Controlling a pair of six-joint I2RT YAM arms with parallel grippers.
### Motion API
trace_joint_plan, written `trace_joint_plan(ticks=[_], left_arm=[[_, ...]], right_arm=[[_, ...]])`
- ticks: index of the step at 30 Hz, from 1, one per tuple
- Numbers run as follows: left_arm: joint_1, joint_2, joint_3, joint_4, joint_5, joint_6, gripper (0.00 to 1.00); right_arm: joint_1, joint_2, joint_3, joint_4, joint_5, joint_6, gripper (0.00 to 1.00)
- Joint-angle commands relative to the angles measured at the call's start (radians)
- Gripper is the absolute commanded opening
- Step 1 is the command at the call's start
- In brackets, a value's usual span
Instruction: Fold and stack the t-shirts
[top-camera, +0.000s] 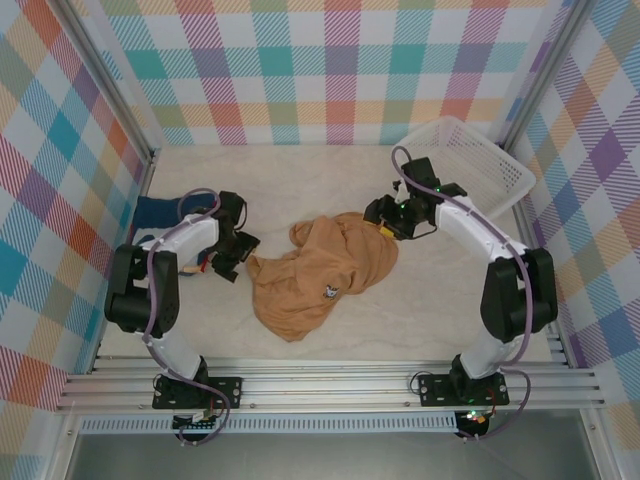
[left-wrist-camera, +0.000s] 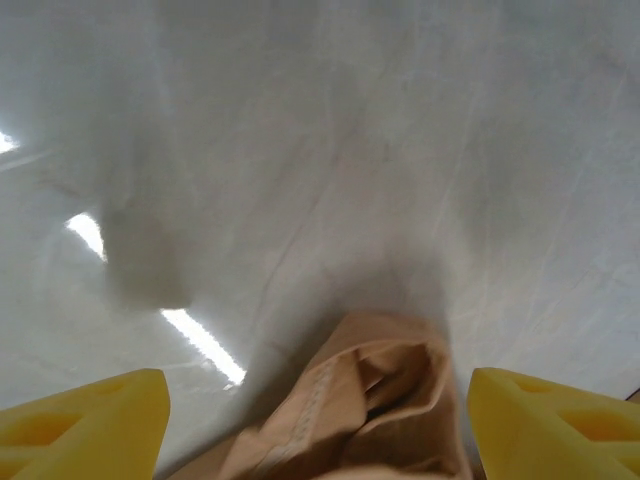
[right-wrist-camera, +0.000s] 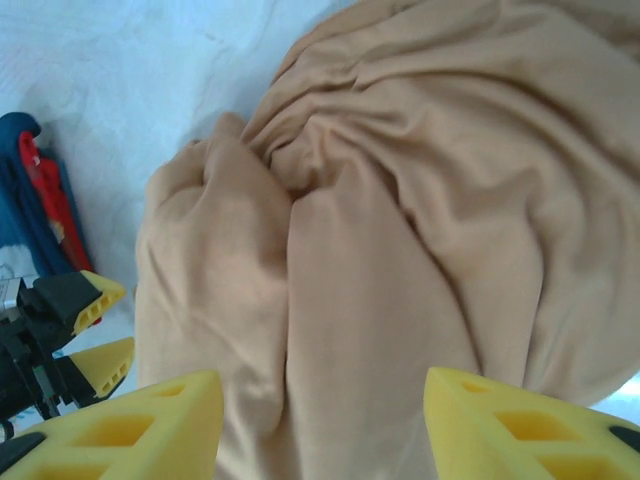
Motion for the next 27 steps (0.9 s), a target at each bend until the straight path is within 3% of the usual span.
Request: trace_joint_plan(ticks=[1,4,9,13,23,25,27], left_arm=[[-0.011,0.038,0.018,0.058,0.019,0.003,0.78],[-0.023,0.077,0.030,0.068,0.022,0.021,0.69],[-0.052,0.136,0.049,0.098,0.014,0.029,0.41],[-0.063,0.142,0.056,0.092,-0.001,0.035,0.00],[-0.056,-0.117,0.214,-0.177,-0.216,0.082,0.00],[-0.053,-0.169,0.232,-0.220,-0.248,0.075,0.00],[-0.050,-0.224,0.244,-0.255,-0.292,0.052,0.00]], right_arm=[[-0.019,0.054,0.065,-0.044,0.030,-0.073,0.56],[-0.024,0.124,0.123,-0.088,0.109,-0.118,0.57],[-0.025,0.239,0.191,-0.087,0.169,-0.168,0.59],[-0.025,0.329,0.242,-0.087,0.176,-0.164,0.59],[0.006,0.502,0.401,-0.094,0.222,-0.173,0.52],[0.011,0.528,0.425,-0.108,0.224,-0.166,0.44],[0.013,0.548,0.441,-0.115,0.211,-0.149,0.26]])
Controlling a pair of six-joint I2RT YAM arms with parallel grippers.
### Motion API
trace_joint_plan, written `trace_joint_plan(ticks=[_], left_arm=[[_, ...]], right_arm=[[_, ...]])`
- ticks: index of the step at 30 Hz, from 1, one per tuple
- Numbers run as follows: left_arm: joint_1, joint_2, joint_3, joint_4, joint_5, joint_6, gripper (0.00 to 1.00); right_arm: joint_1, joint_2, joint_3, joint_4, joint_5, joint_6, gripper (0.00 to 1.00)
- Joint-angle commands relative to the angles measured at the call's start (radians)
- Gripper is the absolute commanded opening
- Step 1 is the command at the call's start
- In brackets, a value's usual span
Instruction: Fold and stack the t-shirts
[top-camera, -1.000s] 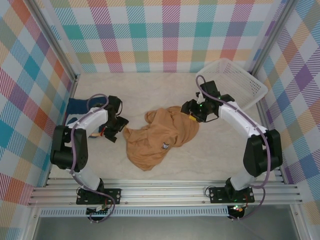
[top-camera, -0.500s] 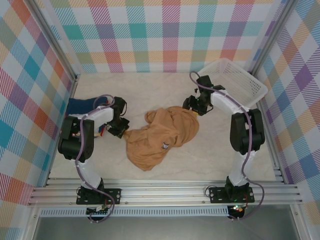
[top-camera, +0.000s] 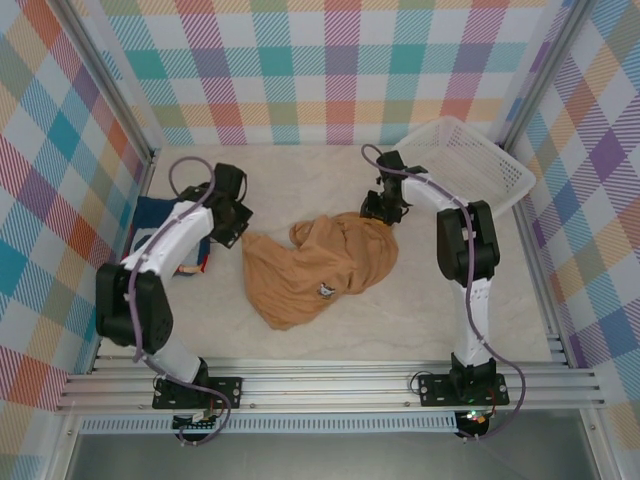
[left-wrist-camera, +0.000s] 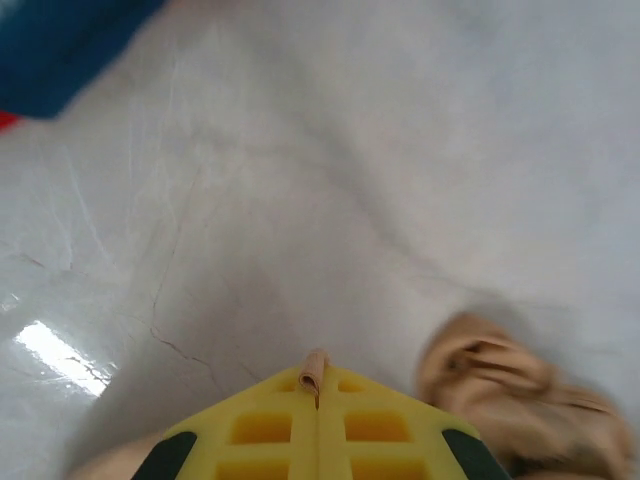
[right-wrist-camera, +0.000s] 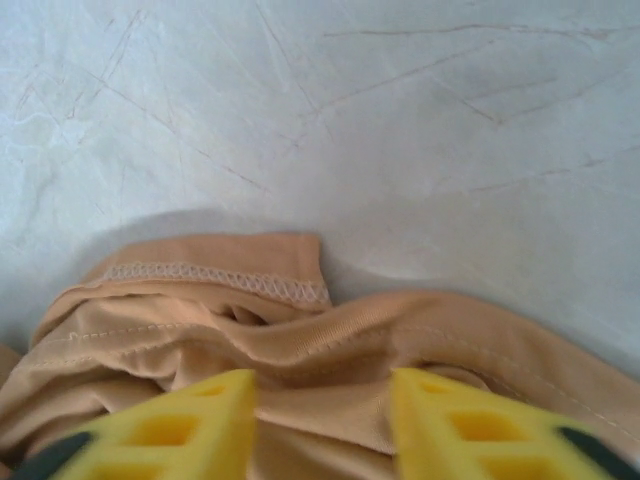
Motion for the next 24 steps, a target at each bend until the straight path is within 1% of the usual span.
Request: trace_joint_plan(ticks=[1,2,3,6,8,11,14,16,18,19,20,21,22,24], left_arm=[[0.005,-0.093,0.027,-0.121,-0.114,-0.013,0.00],[0.011,-0.112,0.034,-0.110,-0.120,-0.012,0.00],[0.020,-0.121,0.052,-0.098,-0.117,-0.010,0.00],[0.047,-0.094,0.146,-0.075,-0.074,0.017,0.00],[0.058,-0.053,0.224,-0.069,-0.049,0.040,0.00],[0.072,0.008,0.377,-0.068,-0.028,0.084,0.00],[0.088,0.092,0.550,-0.060,0.030,0.122,0.00],[0.091,0.154,0.681,-0.048,0.076,0.145,0.00],[0.091,0.217,0.807,-0.053,0.113,0.159,0.00],[0.091,0.235,0.853,-0.062,0.122,0.155,0.00],[0.089,0.244,0.880,-0.062,0.140,0.154,0.00],[0.086,0.240,0.892,-0.060,0.150,0.155,0.00],[0.082,0.228,0.889,-0.055,0.155,0.156,0.00],[0.069,0.183,0.873,-0.043,0.157,0.193,0.00]], right_arm=[[0.007,0.032,0.037,-0.051,-0.011,0.020,0.17],[0.007,0.035,0.049,-0.058,-0.027,0.027,0.06],[0.007,0.033,0.061,-0.061,-0.045,0.034,0.00],[0.007,-0.009,0.091,-0.051,-0.066,0.048,0.00],[0.005,-0.032,0.144,-0.066,-0.066,0.049,0.00],[0.001,-0.047,0.269,-0.117,-0.058,0.040,0.00],[-0.010,-0.054,0.403,-0.153,-0.060,0.038,0.00],[-0.014,-0.038,0.515,-0.191,-0.057,0.032,0.00],[-0.018,0.016,0.653,-0.284,-0.051,0.032,0.00],[-0.017,0.047,0.712,-0.339,-0.037,0.035,0.01],[-0.011,0.070,0.744,-0.383,-0.032,0.033,0.13],[-0.002,0.076,0.728,-0.395,-0.022,0.026,0.24],[0.009,0.068,0.682,-0.389,-0.013,0.019,0.30],[0.035,0.015,0.516,-0.302,-0.010,0.002,0.38]])
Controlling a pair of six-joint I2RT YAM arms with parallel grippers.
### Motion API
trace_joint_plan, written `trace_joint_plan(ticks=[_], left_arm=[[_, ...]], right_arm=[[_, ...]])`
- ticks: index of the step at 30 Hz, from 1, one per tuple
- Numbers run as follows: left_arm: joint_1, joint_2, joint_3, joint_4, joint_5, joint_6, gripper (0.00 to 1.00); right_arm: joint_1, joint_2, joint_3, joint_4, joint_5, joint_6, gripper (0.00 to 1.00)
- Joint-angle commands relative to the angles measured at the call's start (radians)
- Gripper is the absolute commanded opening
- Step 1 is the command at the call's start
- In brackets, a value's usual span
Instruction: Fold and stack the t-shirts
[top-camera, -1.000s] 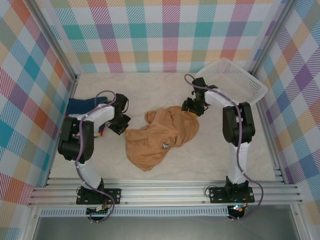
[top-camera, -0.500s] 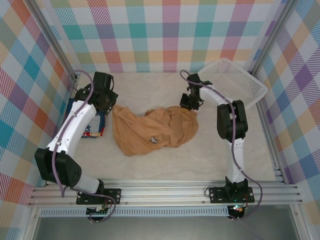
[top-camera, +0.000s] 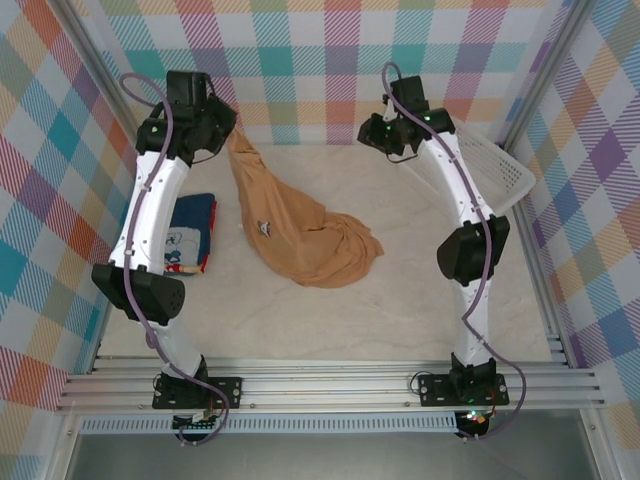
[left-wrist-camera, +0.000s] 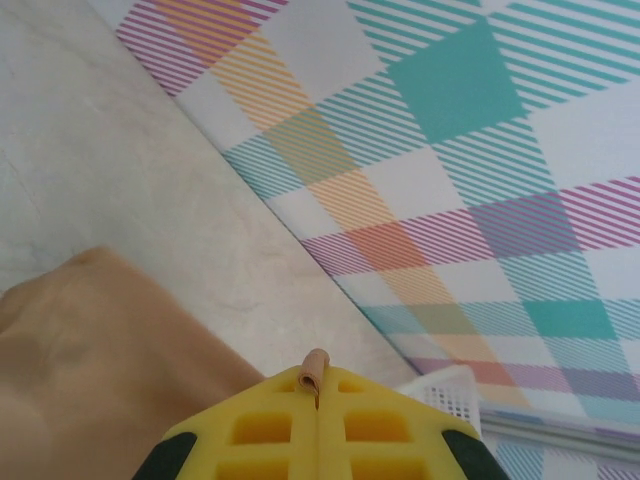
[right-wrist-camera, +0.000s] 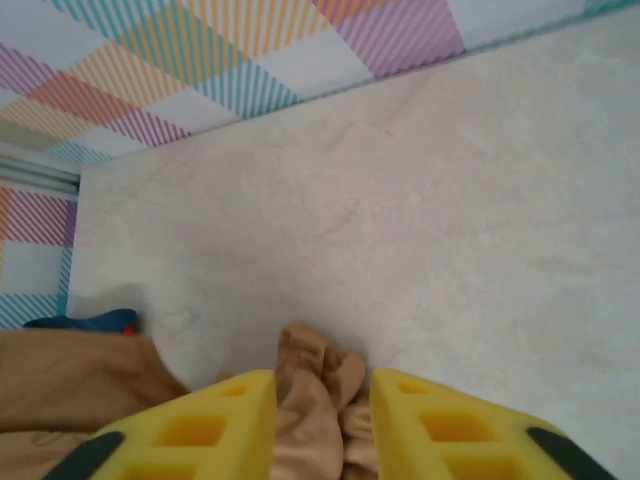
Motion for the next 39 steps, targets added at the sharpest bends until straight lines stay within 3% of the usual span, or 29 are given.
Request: trace_joint_plan(ticks=[1,4,9,13,18,24,28,33,39], left_arm=[[-0.014,-0.074,0.014,0.000,0.022,0.081,0.00],[-0.016,-0.152,-0.010,-0.102,-0.090,0.118,0.00],[-0.011,-0.305,-0.197,-0.111,-0.194,0.131,0.00],[0.000,-0.362,-0.303,-0.094,-0.169,0.101,0.00],[0.000,-0.364,-0.309,-0.118,-0.166,0.101,0.00],[-0.001,-0.375,-0.308,-0.126,-0.171,0.114,0.00],[0.002,-0.371,-0.294,-0.137,-0.166,0.123,0.00],[0.003,-0.363,-0.290,-0.139,-0.163,0.127,0.00],[0.017,-0.334,-0.282,-0.120,-0.145,0.131,0.00]], right_arm=[[0.051,-0.003,-0.224,-0.026,0.019,-0.031,0.43],[0.081,-0.027,-0.396,0.066,0.011,-0.066,0.53],[0.133,0.039,-0.444,0.096,-0.010,-0.167,0.62],[0.155,0.096,-0.440,0.126,-0.010,-0.141,0.62],[0.176,0.156,-0.364,0.135,-0.027,-0.130,0.60],[0.180,0.298,-0.195,0.010,-0.044,-0.093,0.43],[0.181,0.302,-0.209,0.046,-0.049,-0.069,0.35],[0.180,0.301,-0.171,0.030,-0.015,-0.050,0.00],[0.166,0.152,-0.206,0.073,0.079,-0.034,0.00]])
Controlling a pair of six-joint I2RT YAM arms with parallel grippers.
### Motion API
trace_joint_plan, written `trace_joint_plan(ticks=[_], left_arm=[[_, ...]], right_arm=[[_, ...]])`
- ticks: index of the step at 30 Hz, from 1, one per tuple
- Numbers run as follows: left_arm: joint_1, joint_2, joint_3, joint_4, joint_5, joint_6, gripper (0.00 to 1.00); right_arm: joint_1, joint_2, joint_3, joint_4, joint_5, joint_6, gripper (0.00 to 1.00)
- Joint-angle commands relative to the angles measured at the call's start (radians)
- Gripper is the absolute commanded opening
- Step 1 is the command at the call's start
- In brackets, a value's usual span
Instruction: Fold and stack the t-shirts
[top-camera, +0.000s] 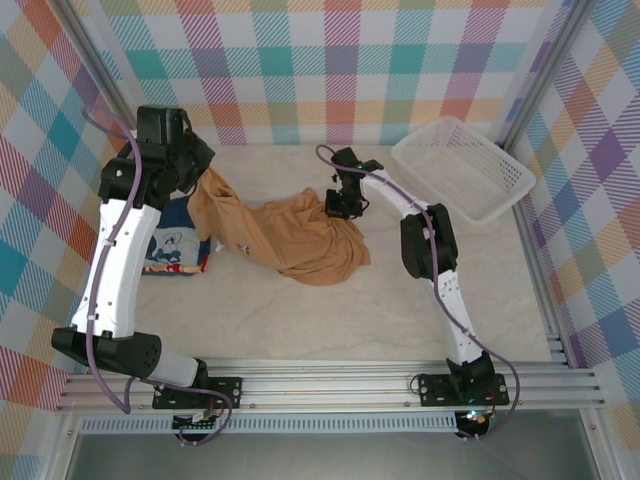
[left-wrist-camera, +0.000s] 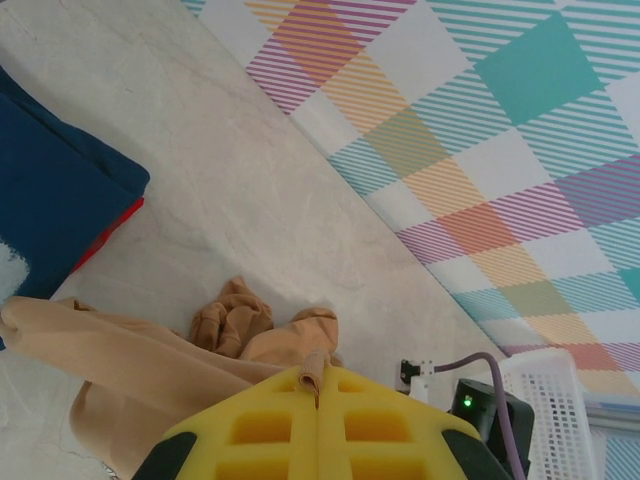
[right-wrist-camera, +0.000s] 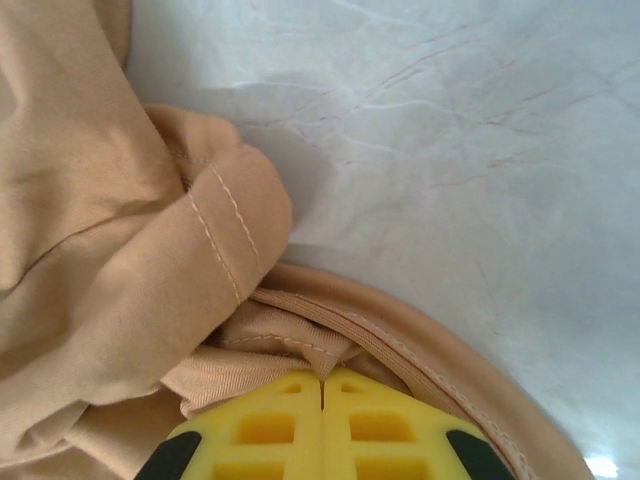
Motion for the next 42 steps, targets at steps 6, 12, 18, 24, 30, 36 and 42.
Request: trace_joint_plan(ticks=[6,12,18,24,30,36,42], left_arm=[[0.065,0.127,0.132,0.026,0.035,0.004,0.00],[0.117,0.329,0.485,0.103,0.120,-0.034,0.00],[0.197,0.521,0.941,0.196,0.226,-0.121,0.00],[0.216,0.364,0.827,0.221,0.208,-0.060,0.00],[0.205,-0.025,0.223,0.186,0.194,-0.045,0.00],[0.014,-0.363,-0.584,0.135,0.277,-0.212,0.00],[-0.200,-0.311,-0.969,0.081,0.408,-0.218,0.00]], right_arm=[[-0.066,-0.197,0.152,-0.079,0.102,0.019,0.00],[-0.137,-0.161,0.508,-0.166,0.090,0.040,0.00],[-0.221,-0.250,0.596,-0.018,0.002,0.089,0.00],[-0.231,-0.455,0.424,0.082,0.039,0.068,0.00],[-0.218,-0.806,-0.222,0.218,0.027,0.122,0.00],[-0.215,-1.078,-0.957,0.185,0.058,0.230,0.00],[-0.217,-1.057,-1.275,0.103,0.016,0.318,0.32]])
